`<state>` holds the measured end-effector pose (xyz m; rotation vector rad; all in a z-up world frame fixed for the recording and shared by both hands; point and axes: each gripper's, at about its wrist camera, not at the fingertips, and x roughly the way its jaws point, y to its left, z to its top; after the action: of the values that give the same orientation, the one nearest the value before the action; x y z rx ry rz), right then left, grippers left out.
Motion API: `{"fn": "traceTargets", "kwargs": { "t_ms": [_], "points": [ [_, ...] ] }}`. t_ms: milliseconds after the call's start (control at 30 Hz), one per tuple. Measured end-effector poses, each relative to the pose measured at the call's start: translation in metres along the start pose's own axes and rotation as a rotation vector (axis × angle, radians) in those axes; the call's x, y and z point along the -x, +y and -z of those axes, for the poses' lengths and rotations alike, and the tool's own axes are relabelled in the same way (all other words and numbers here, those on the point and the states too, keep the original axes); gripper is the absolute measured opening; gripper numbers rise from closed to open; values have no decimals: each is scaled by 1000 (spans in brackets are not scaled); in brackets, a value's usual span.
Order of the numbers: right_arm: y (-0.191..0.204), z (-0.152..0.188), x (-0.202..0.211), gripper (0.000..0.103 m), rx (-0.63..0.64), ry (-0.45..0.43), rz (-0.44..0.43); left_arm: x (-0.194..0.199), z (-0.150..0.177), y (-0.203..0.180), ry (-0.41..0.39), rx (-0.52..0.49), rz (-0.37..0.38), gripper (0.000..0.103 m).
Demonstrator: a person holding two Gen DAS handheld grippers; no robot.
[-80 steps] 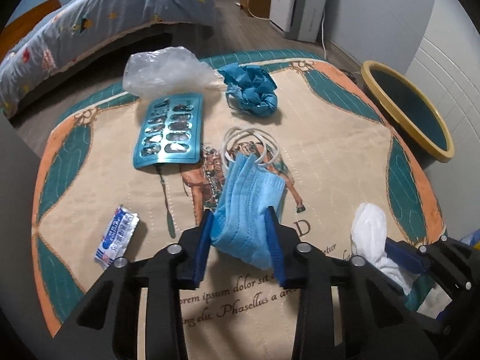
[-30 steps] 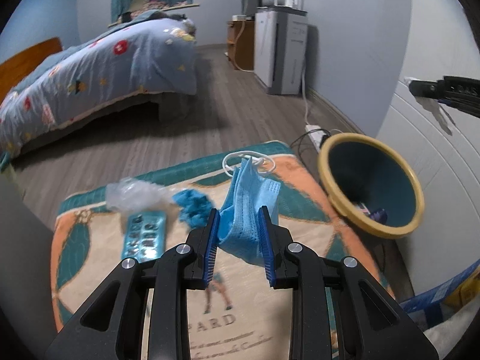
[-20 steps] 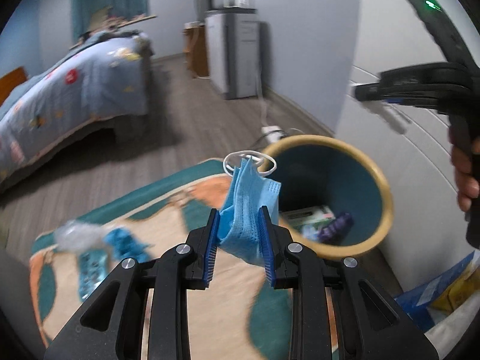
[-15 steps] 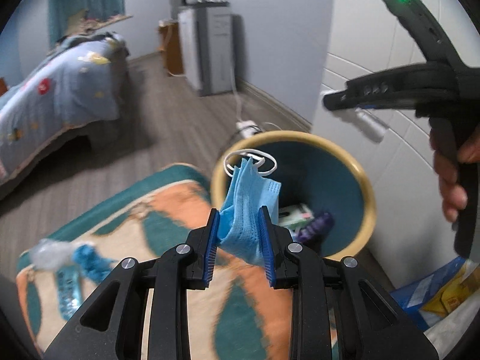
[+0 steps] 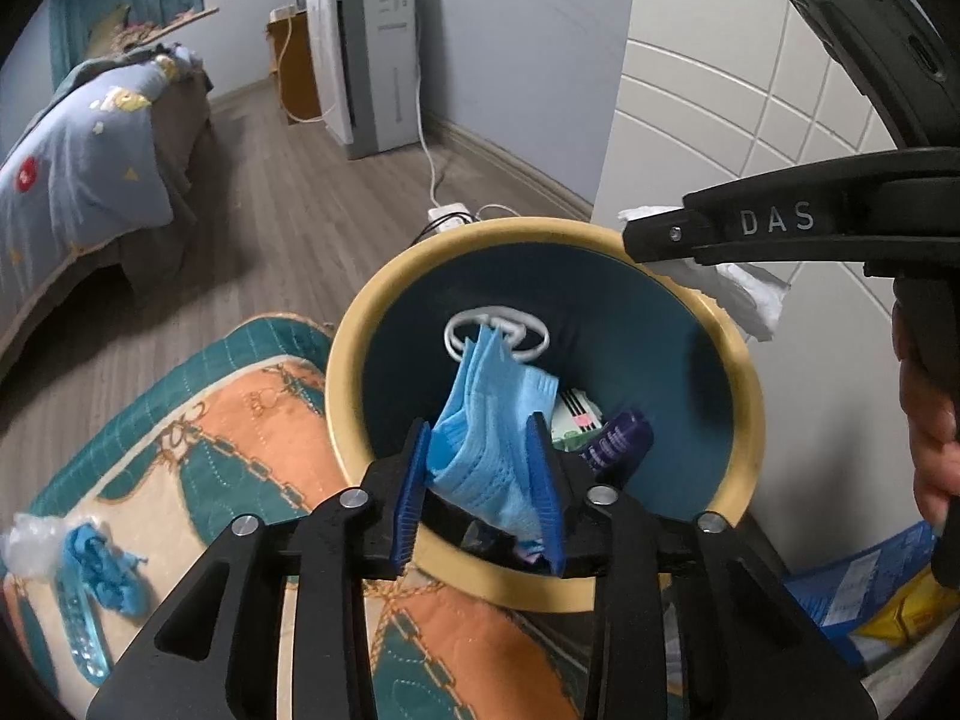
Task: Collect trash
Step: 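Carry the white tissue and blue mask to the bin and open both tools, then move both tools back over the cushion toward the glove and medicine box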
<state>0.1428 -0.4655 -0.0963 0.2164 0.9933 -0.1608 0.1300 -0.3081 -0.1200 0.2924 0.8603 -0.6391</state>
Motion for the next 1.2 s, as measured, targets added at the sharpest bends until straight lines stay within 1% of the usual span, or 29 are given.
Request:
{"fn": "traceTargets", "kwargs": {
  "t_ms": [33,133,167,200,233,267,300,333,367,400,433,467,500,533,567,667,833,933,1033,1133,1200],
  "points": [
    [0,0,0,31,2,0,0,0,1,0,-3,-1,1,43],
    [-2,-1,1,34,-11,-6,-10,3,3,2,-17,-13,-8,49],
    [-2,-2,2,38,-16,-8,-13,4,3,3,-19,-12,-10,52],
    [-2,-2,3,42,-21,-12,-15,6,3,4,-23,-5,-14,63],
    [-2,-3,5,49,-22,-18,-16,7,3,6,-31,3,-13,71],
    [-2,-3,6,51,-23,-23,-16,11,3,7,-43,12,-8,75],
    [-1,-3,7,51,-23,-27,-17,14,3,9,-54,16,-12,82],
    [0,-4,9,54,-24,-28,-23,19,3,10,-66,19,-21,89],
    [1,-4,10,63,-26,-30,-29,23,3,12,-72,21,-23,91],
    [2,-5,11,68,-27,-33,-34,28,3,14,-84,27,-25,94],
    [4,-6,13,78,-24,-41,-38,33,3,17,-89,35,-28,94],
    [6,-6,15,86,-21,-47,-38,38,3,19,-91,40,-37,94],
    [9,-7,18,89,-16,-57,-39,43,2,21,-94,43,-45,95],
    [13,-7,21,95,-11,-67,-41,51,3,25,-98,48,-59,96],
    [17,-8,24,97,-5,-74,-39,57,3,27,-101,50,-67,96],
    [31,-10,30,97,18,-88,-50,82,1,38,-114,55,-111,97],
    [73,-11,45,97,87,-110,-89,132,13,79,-131,134,-173,97],
    [98,-8,52,97,153,-124,-98,165,29,109,-141,174,-245,98],
    [130,-2,57,97,230,-127,-107,186,46,134,-130,216,-316,98],
    [153,4,60,97,279,-128,-125,204,68,161,-134,297,-346,98],
    [173,10,59,97,327,-119,-128,208,84,178,-131,346,-362,98]
  ]
}}
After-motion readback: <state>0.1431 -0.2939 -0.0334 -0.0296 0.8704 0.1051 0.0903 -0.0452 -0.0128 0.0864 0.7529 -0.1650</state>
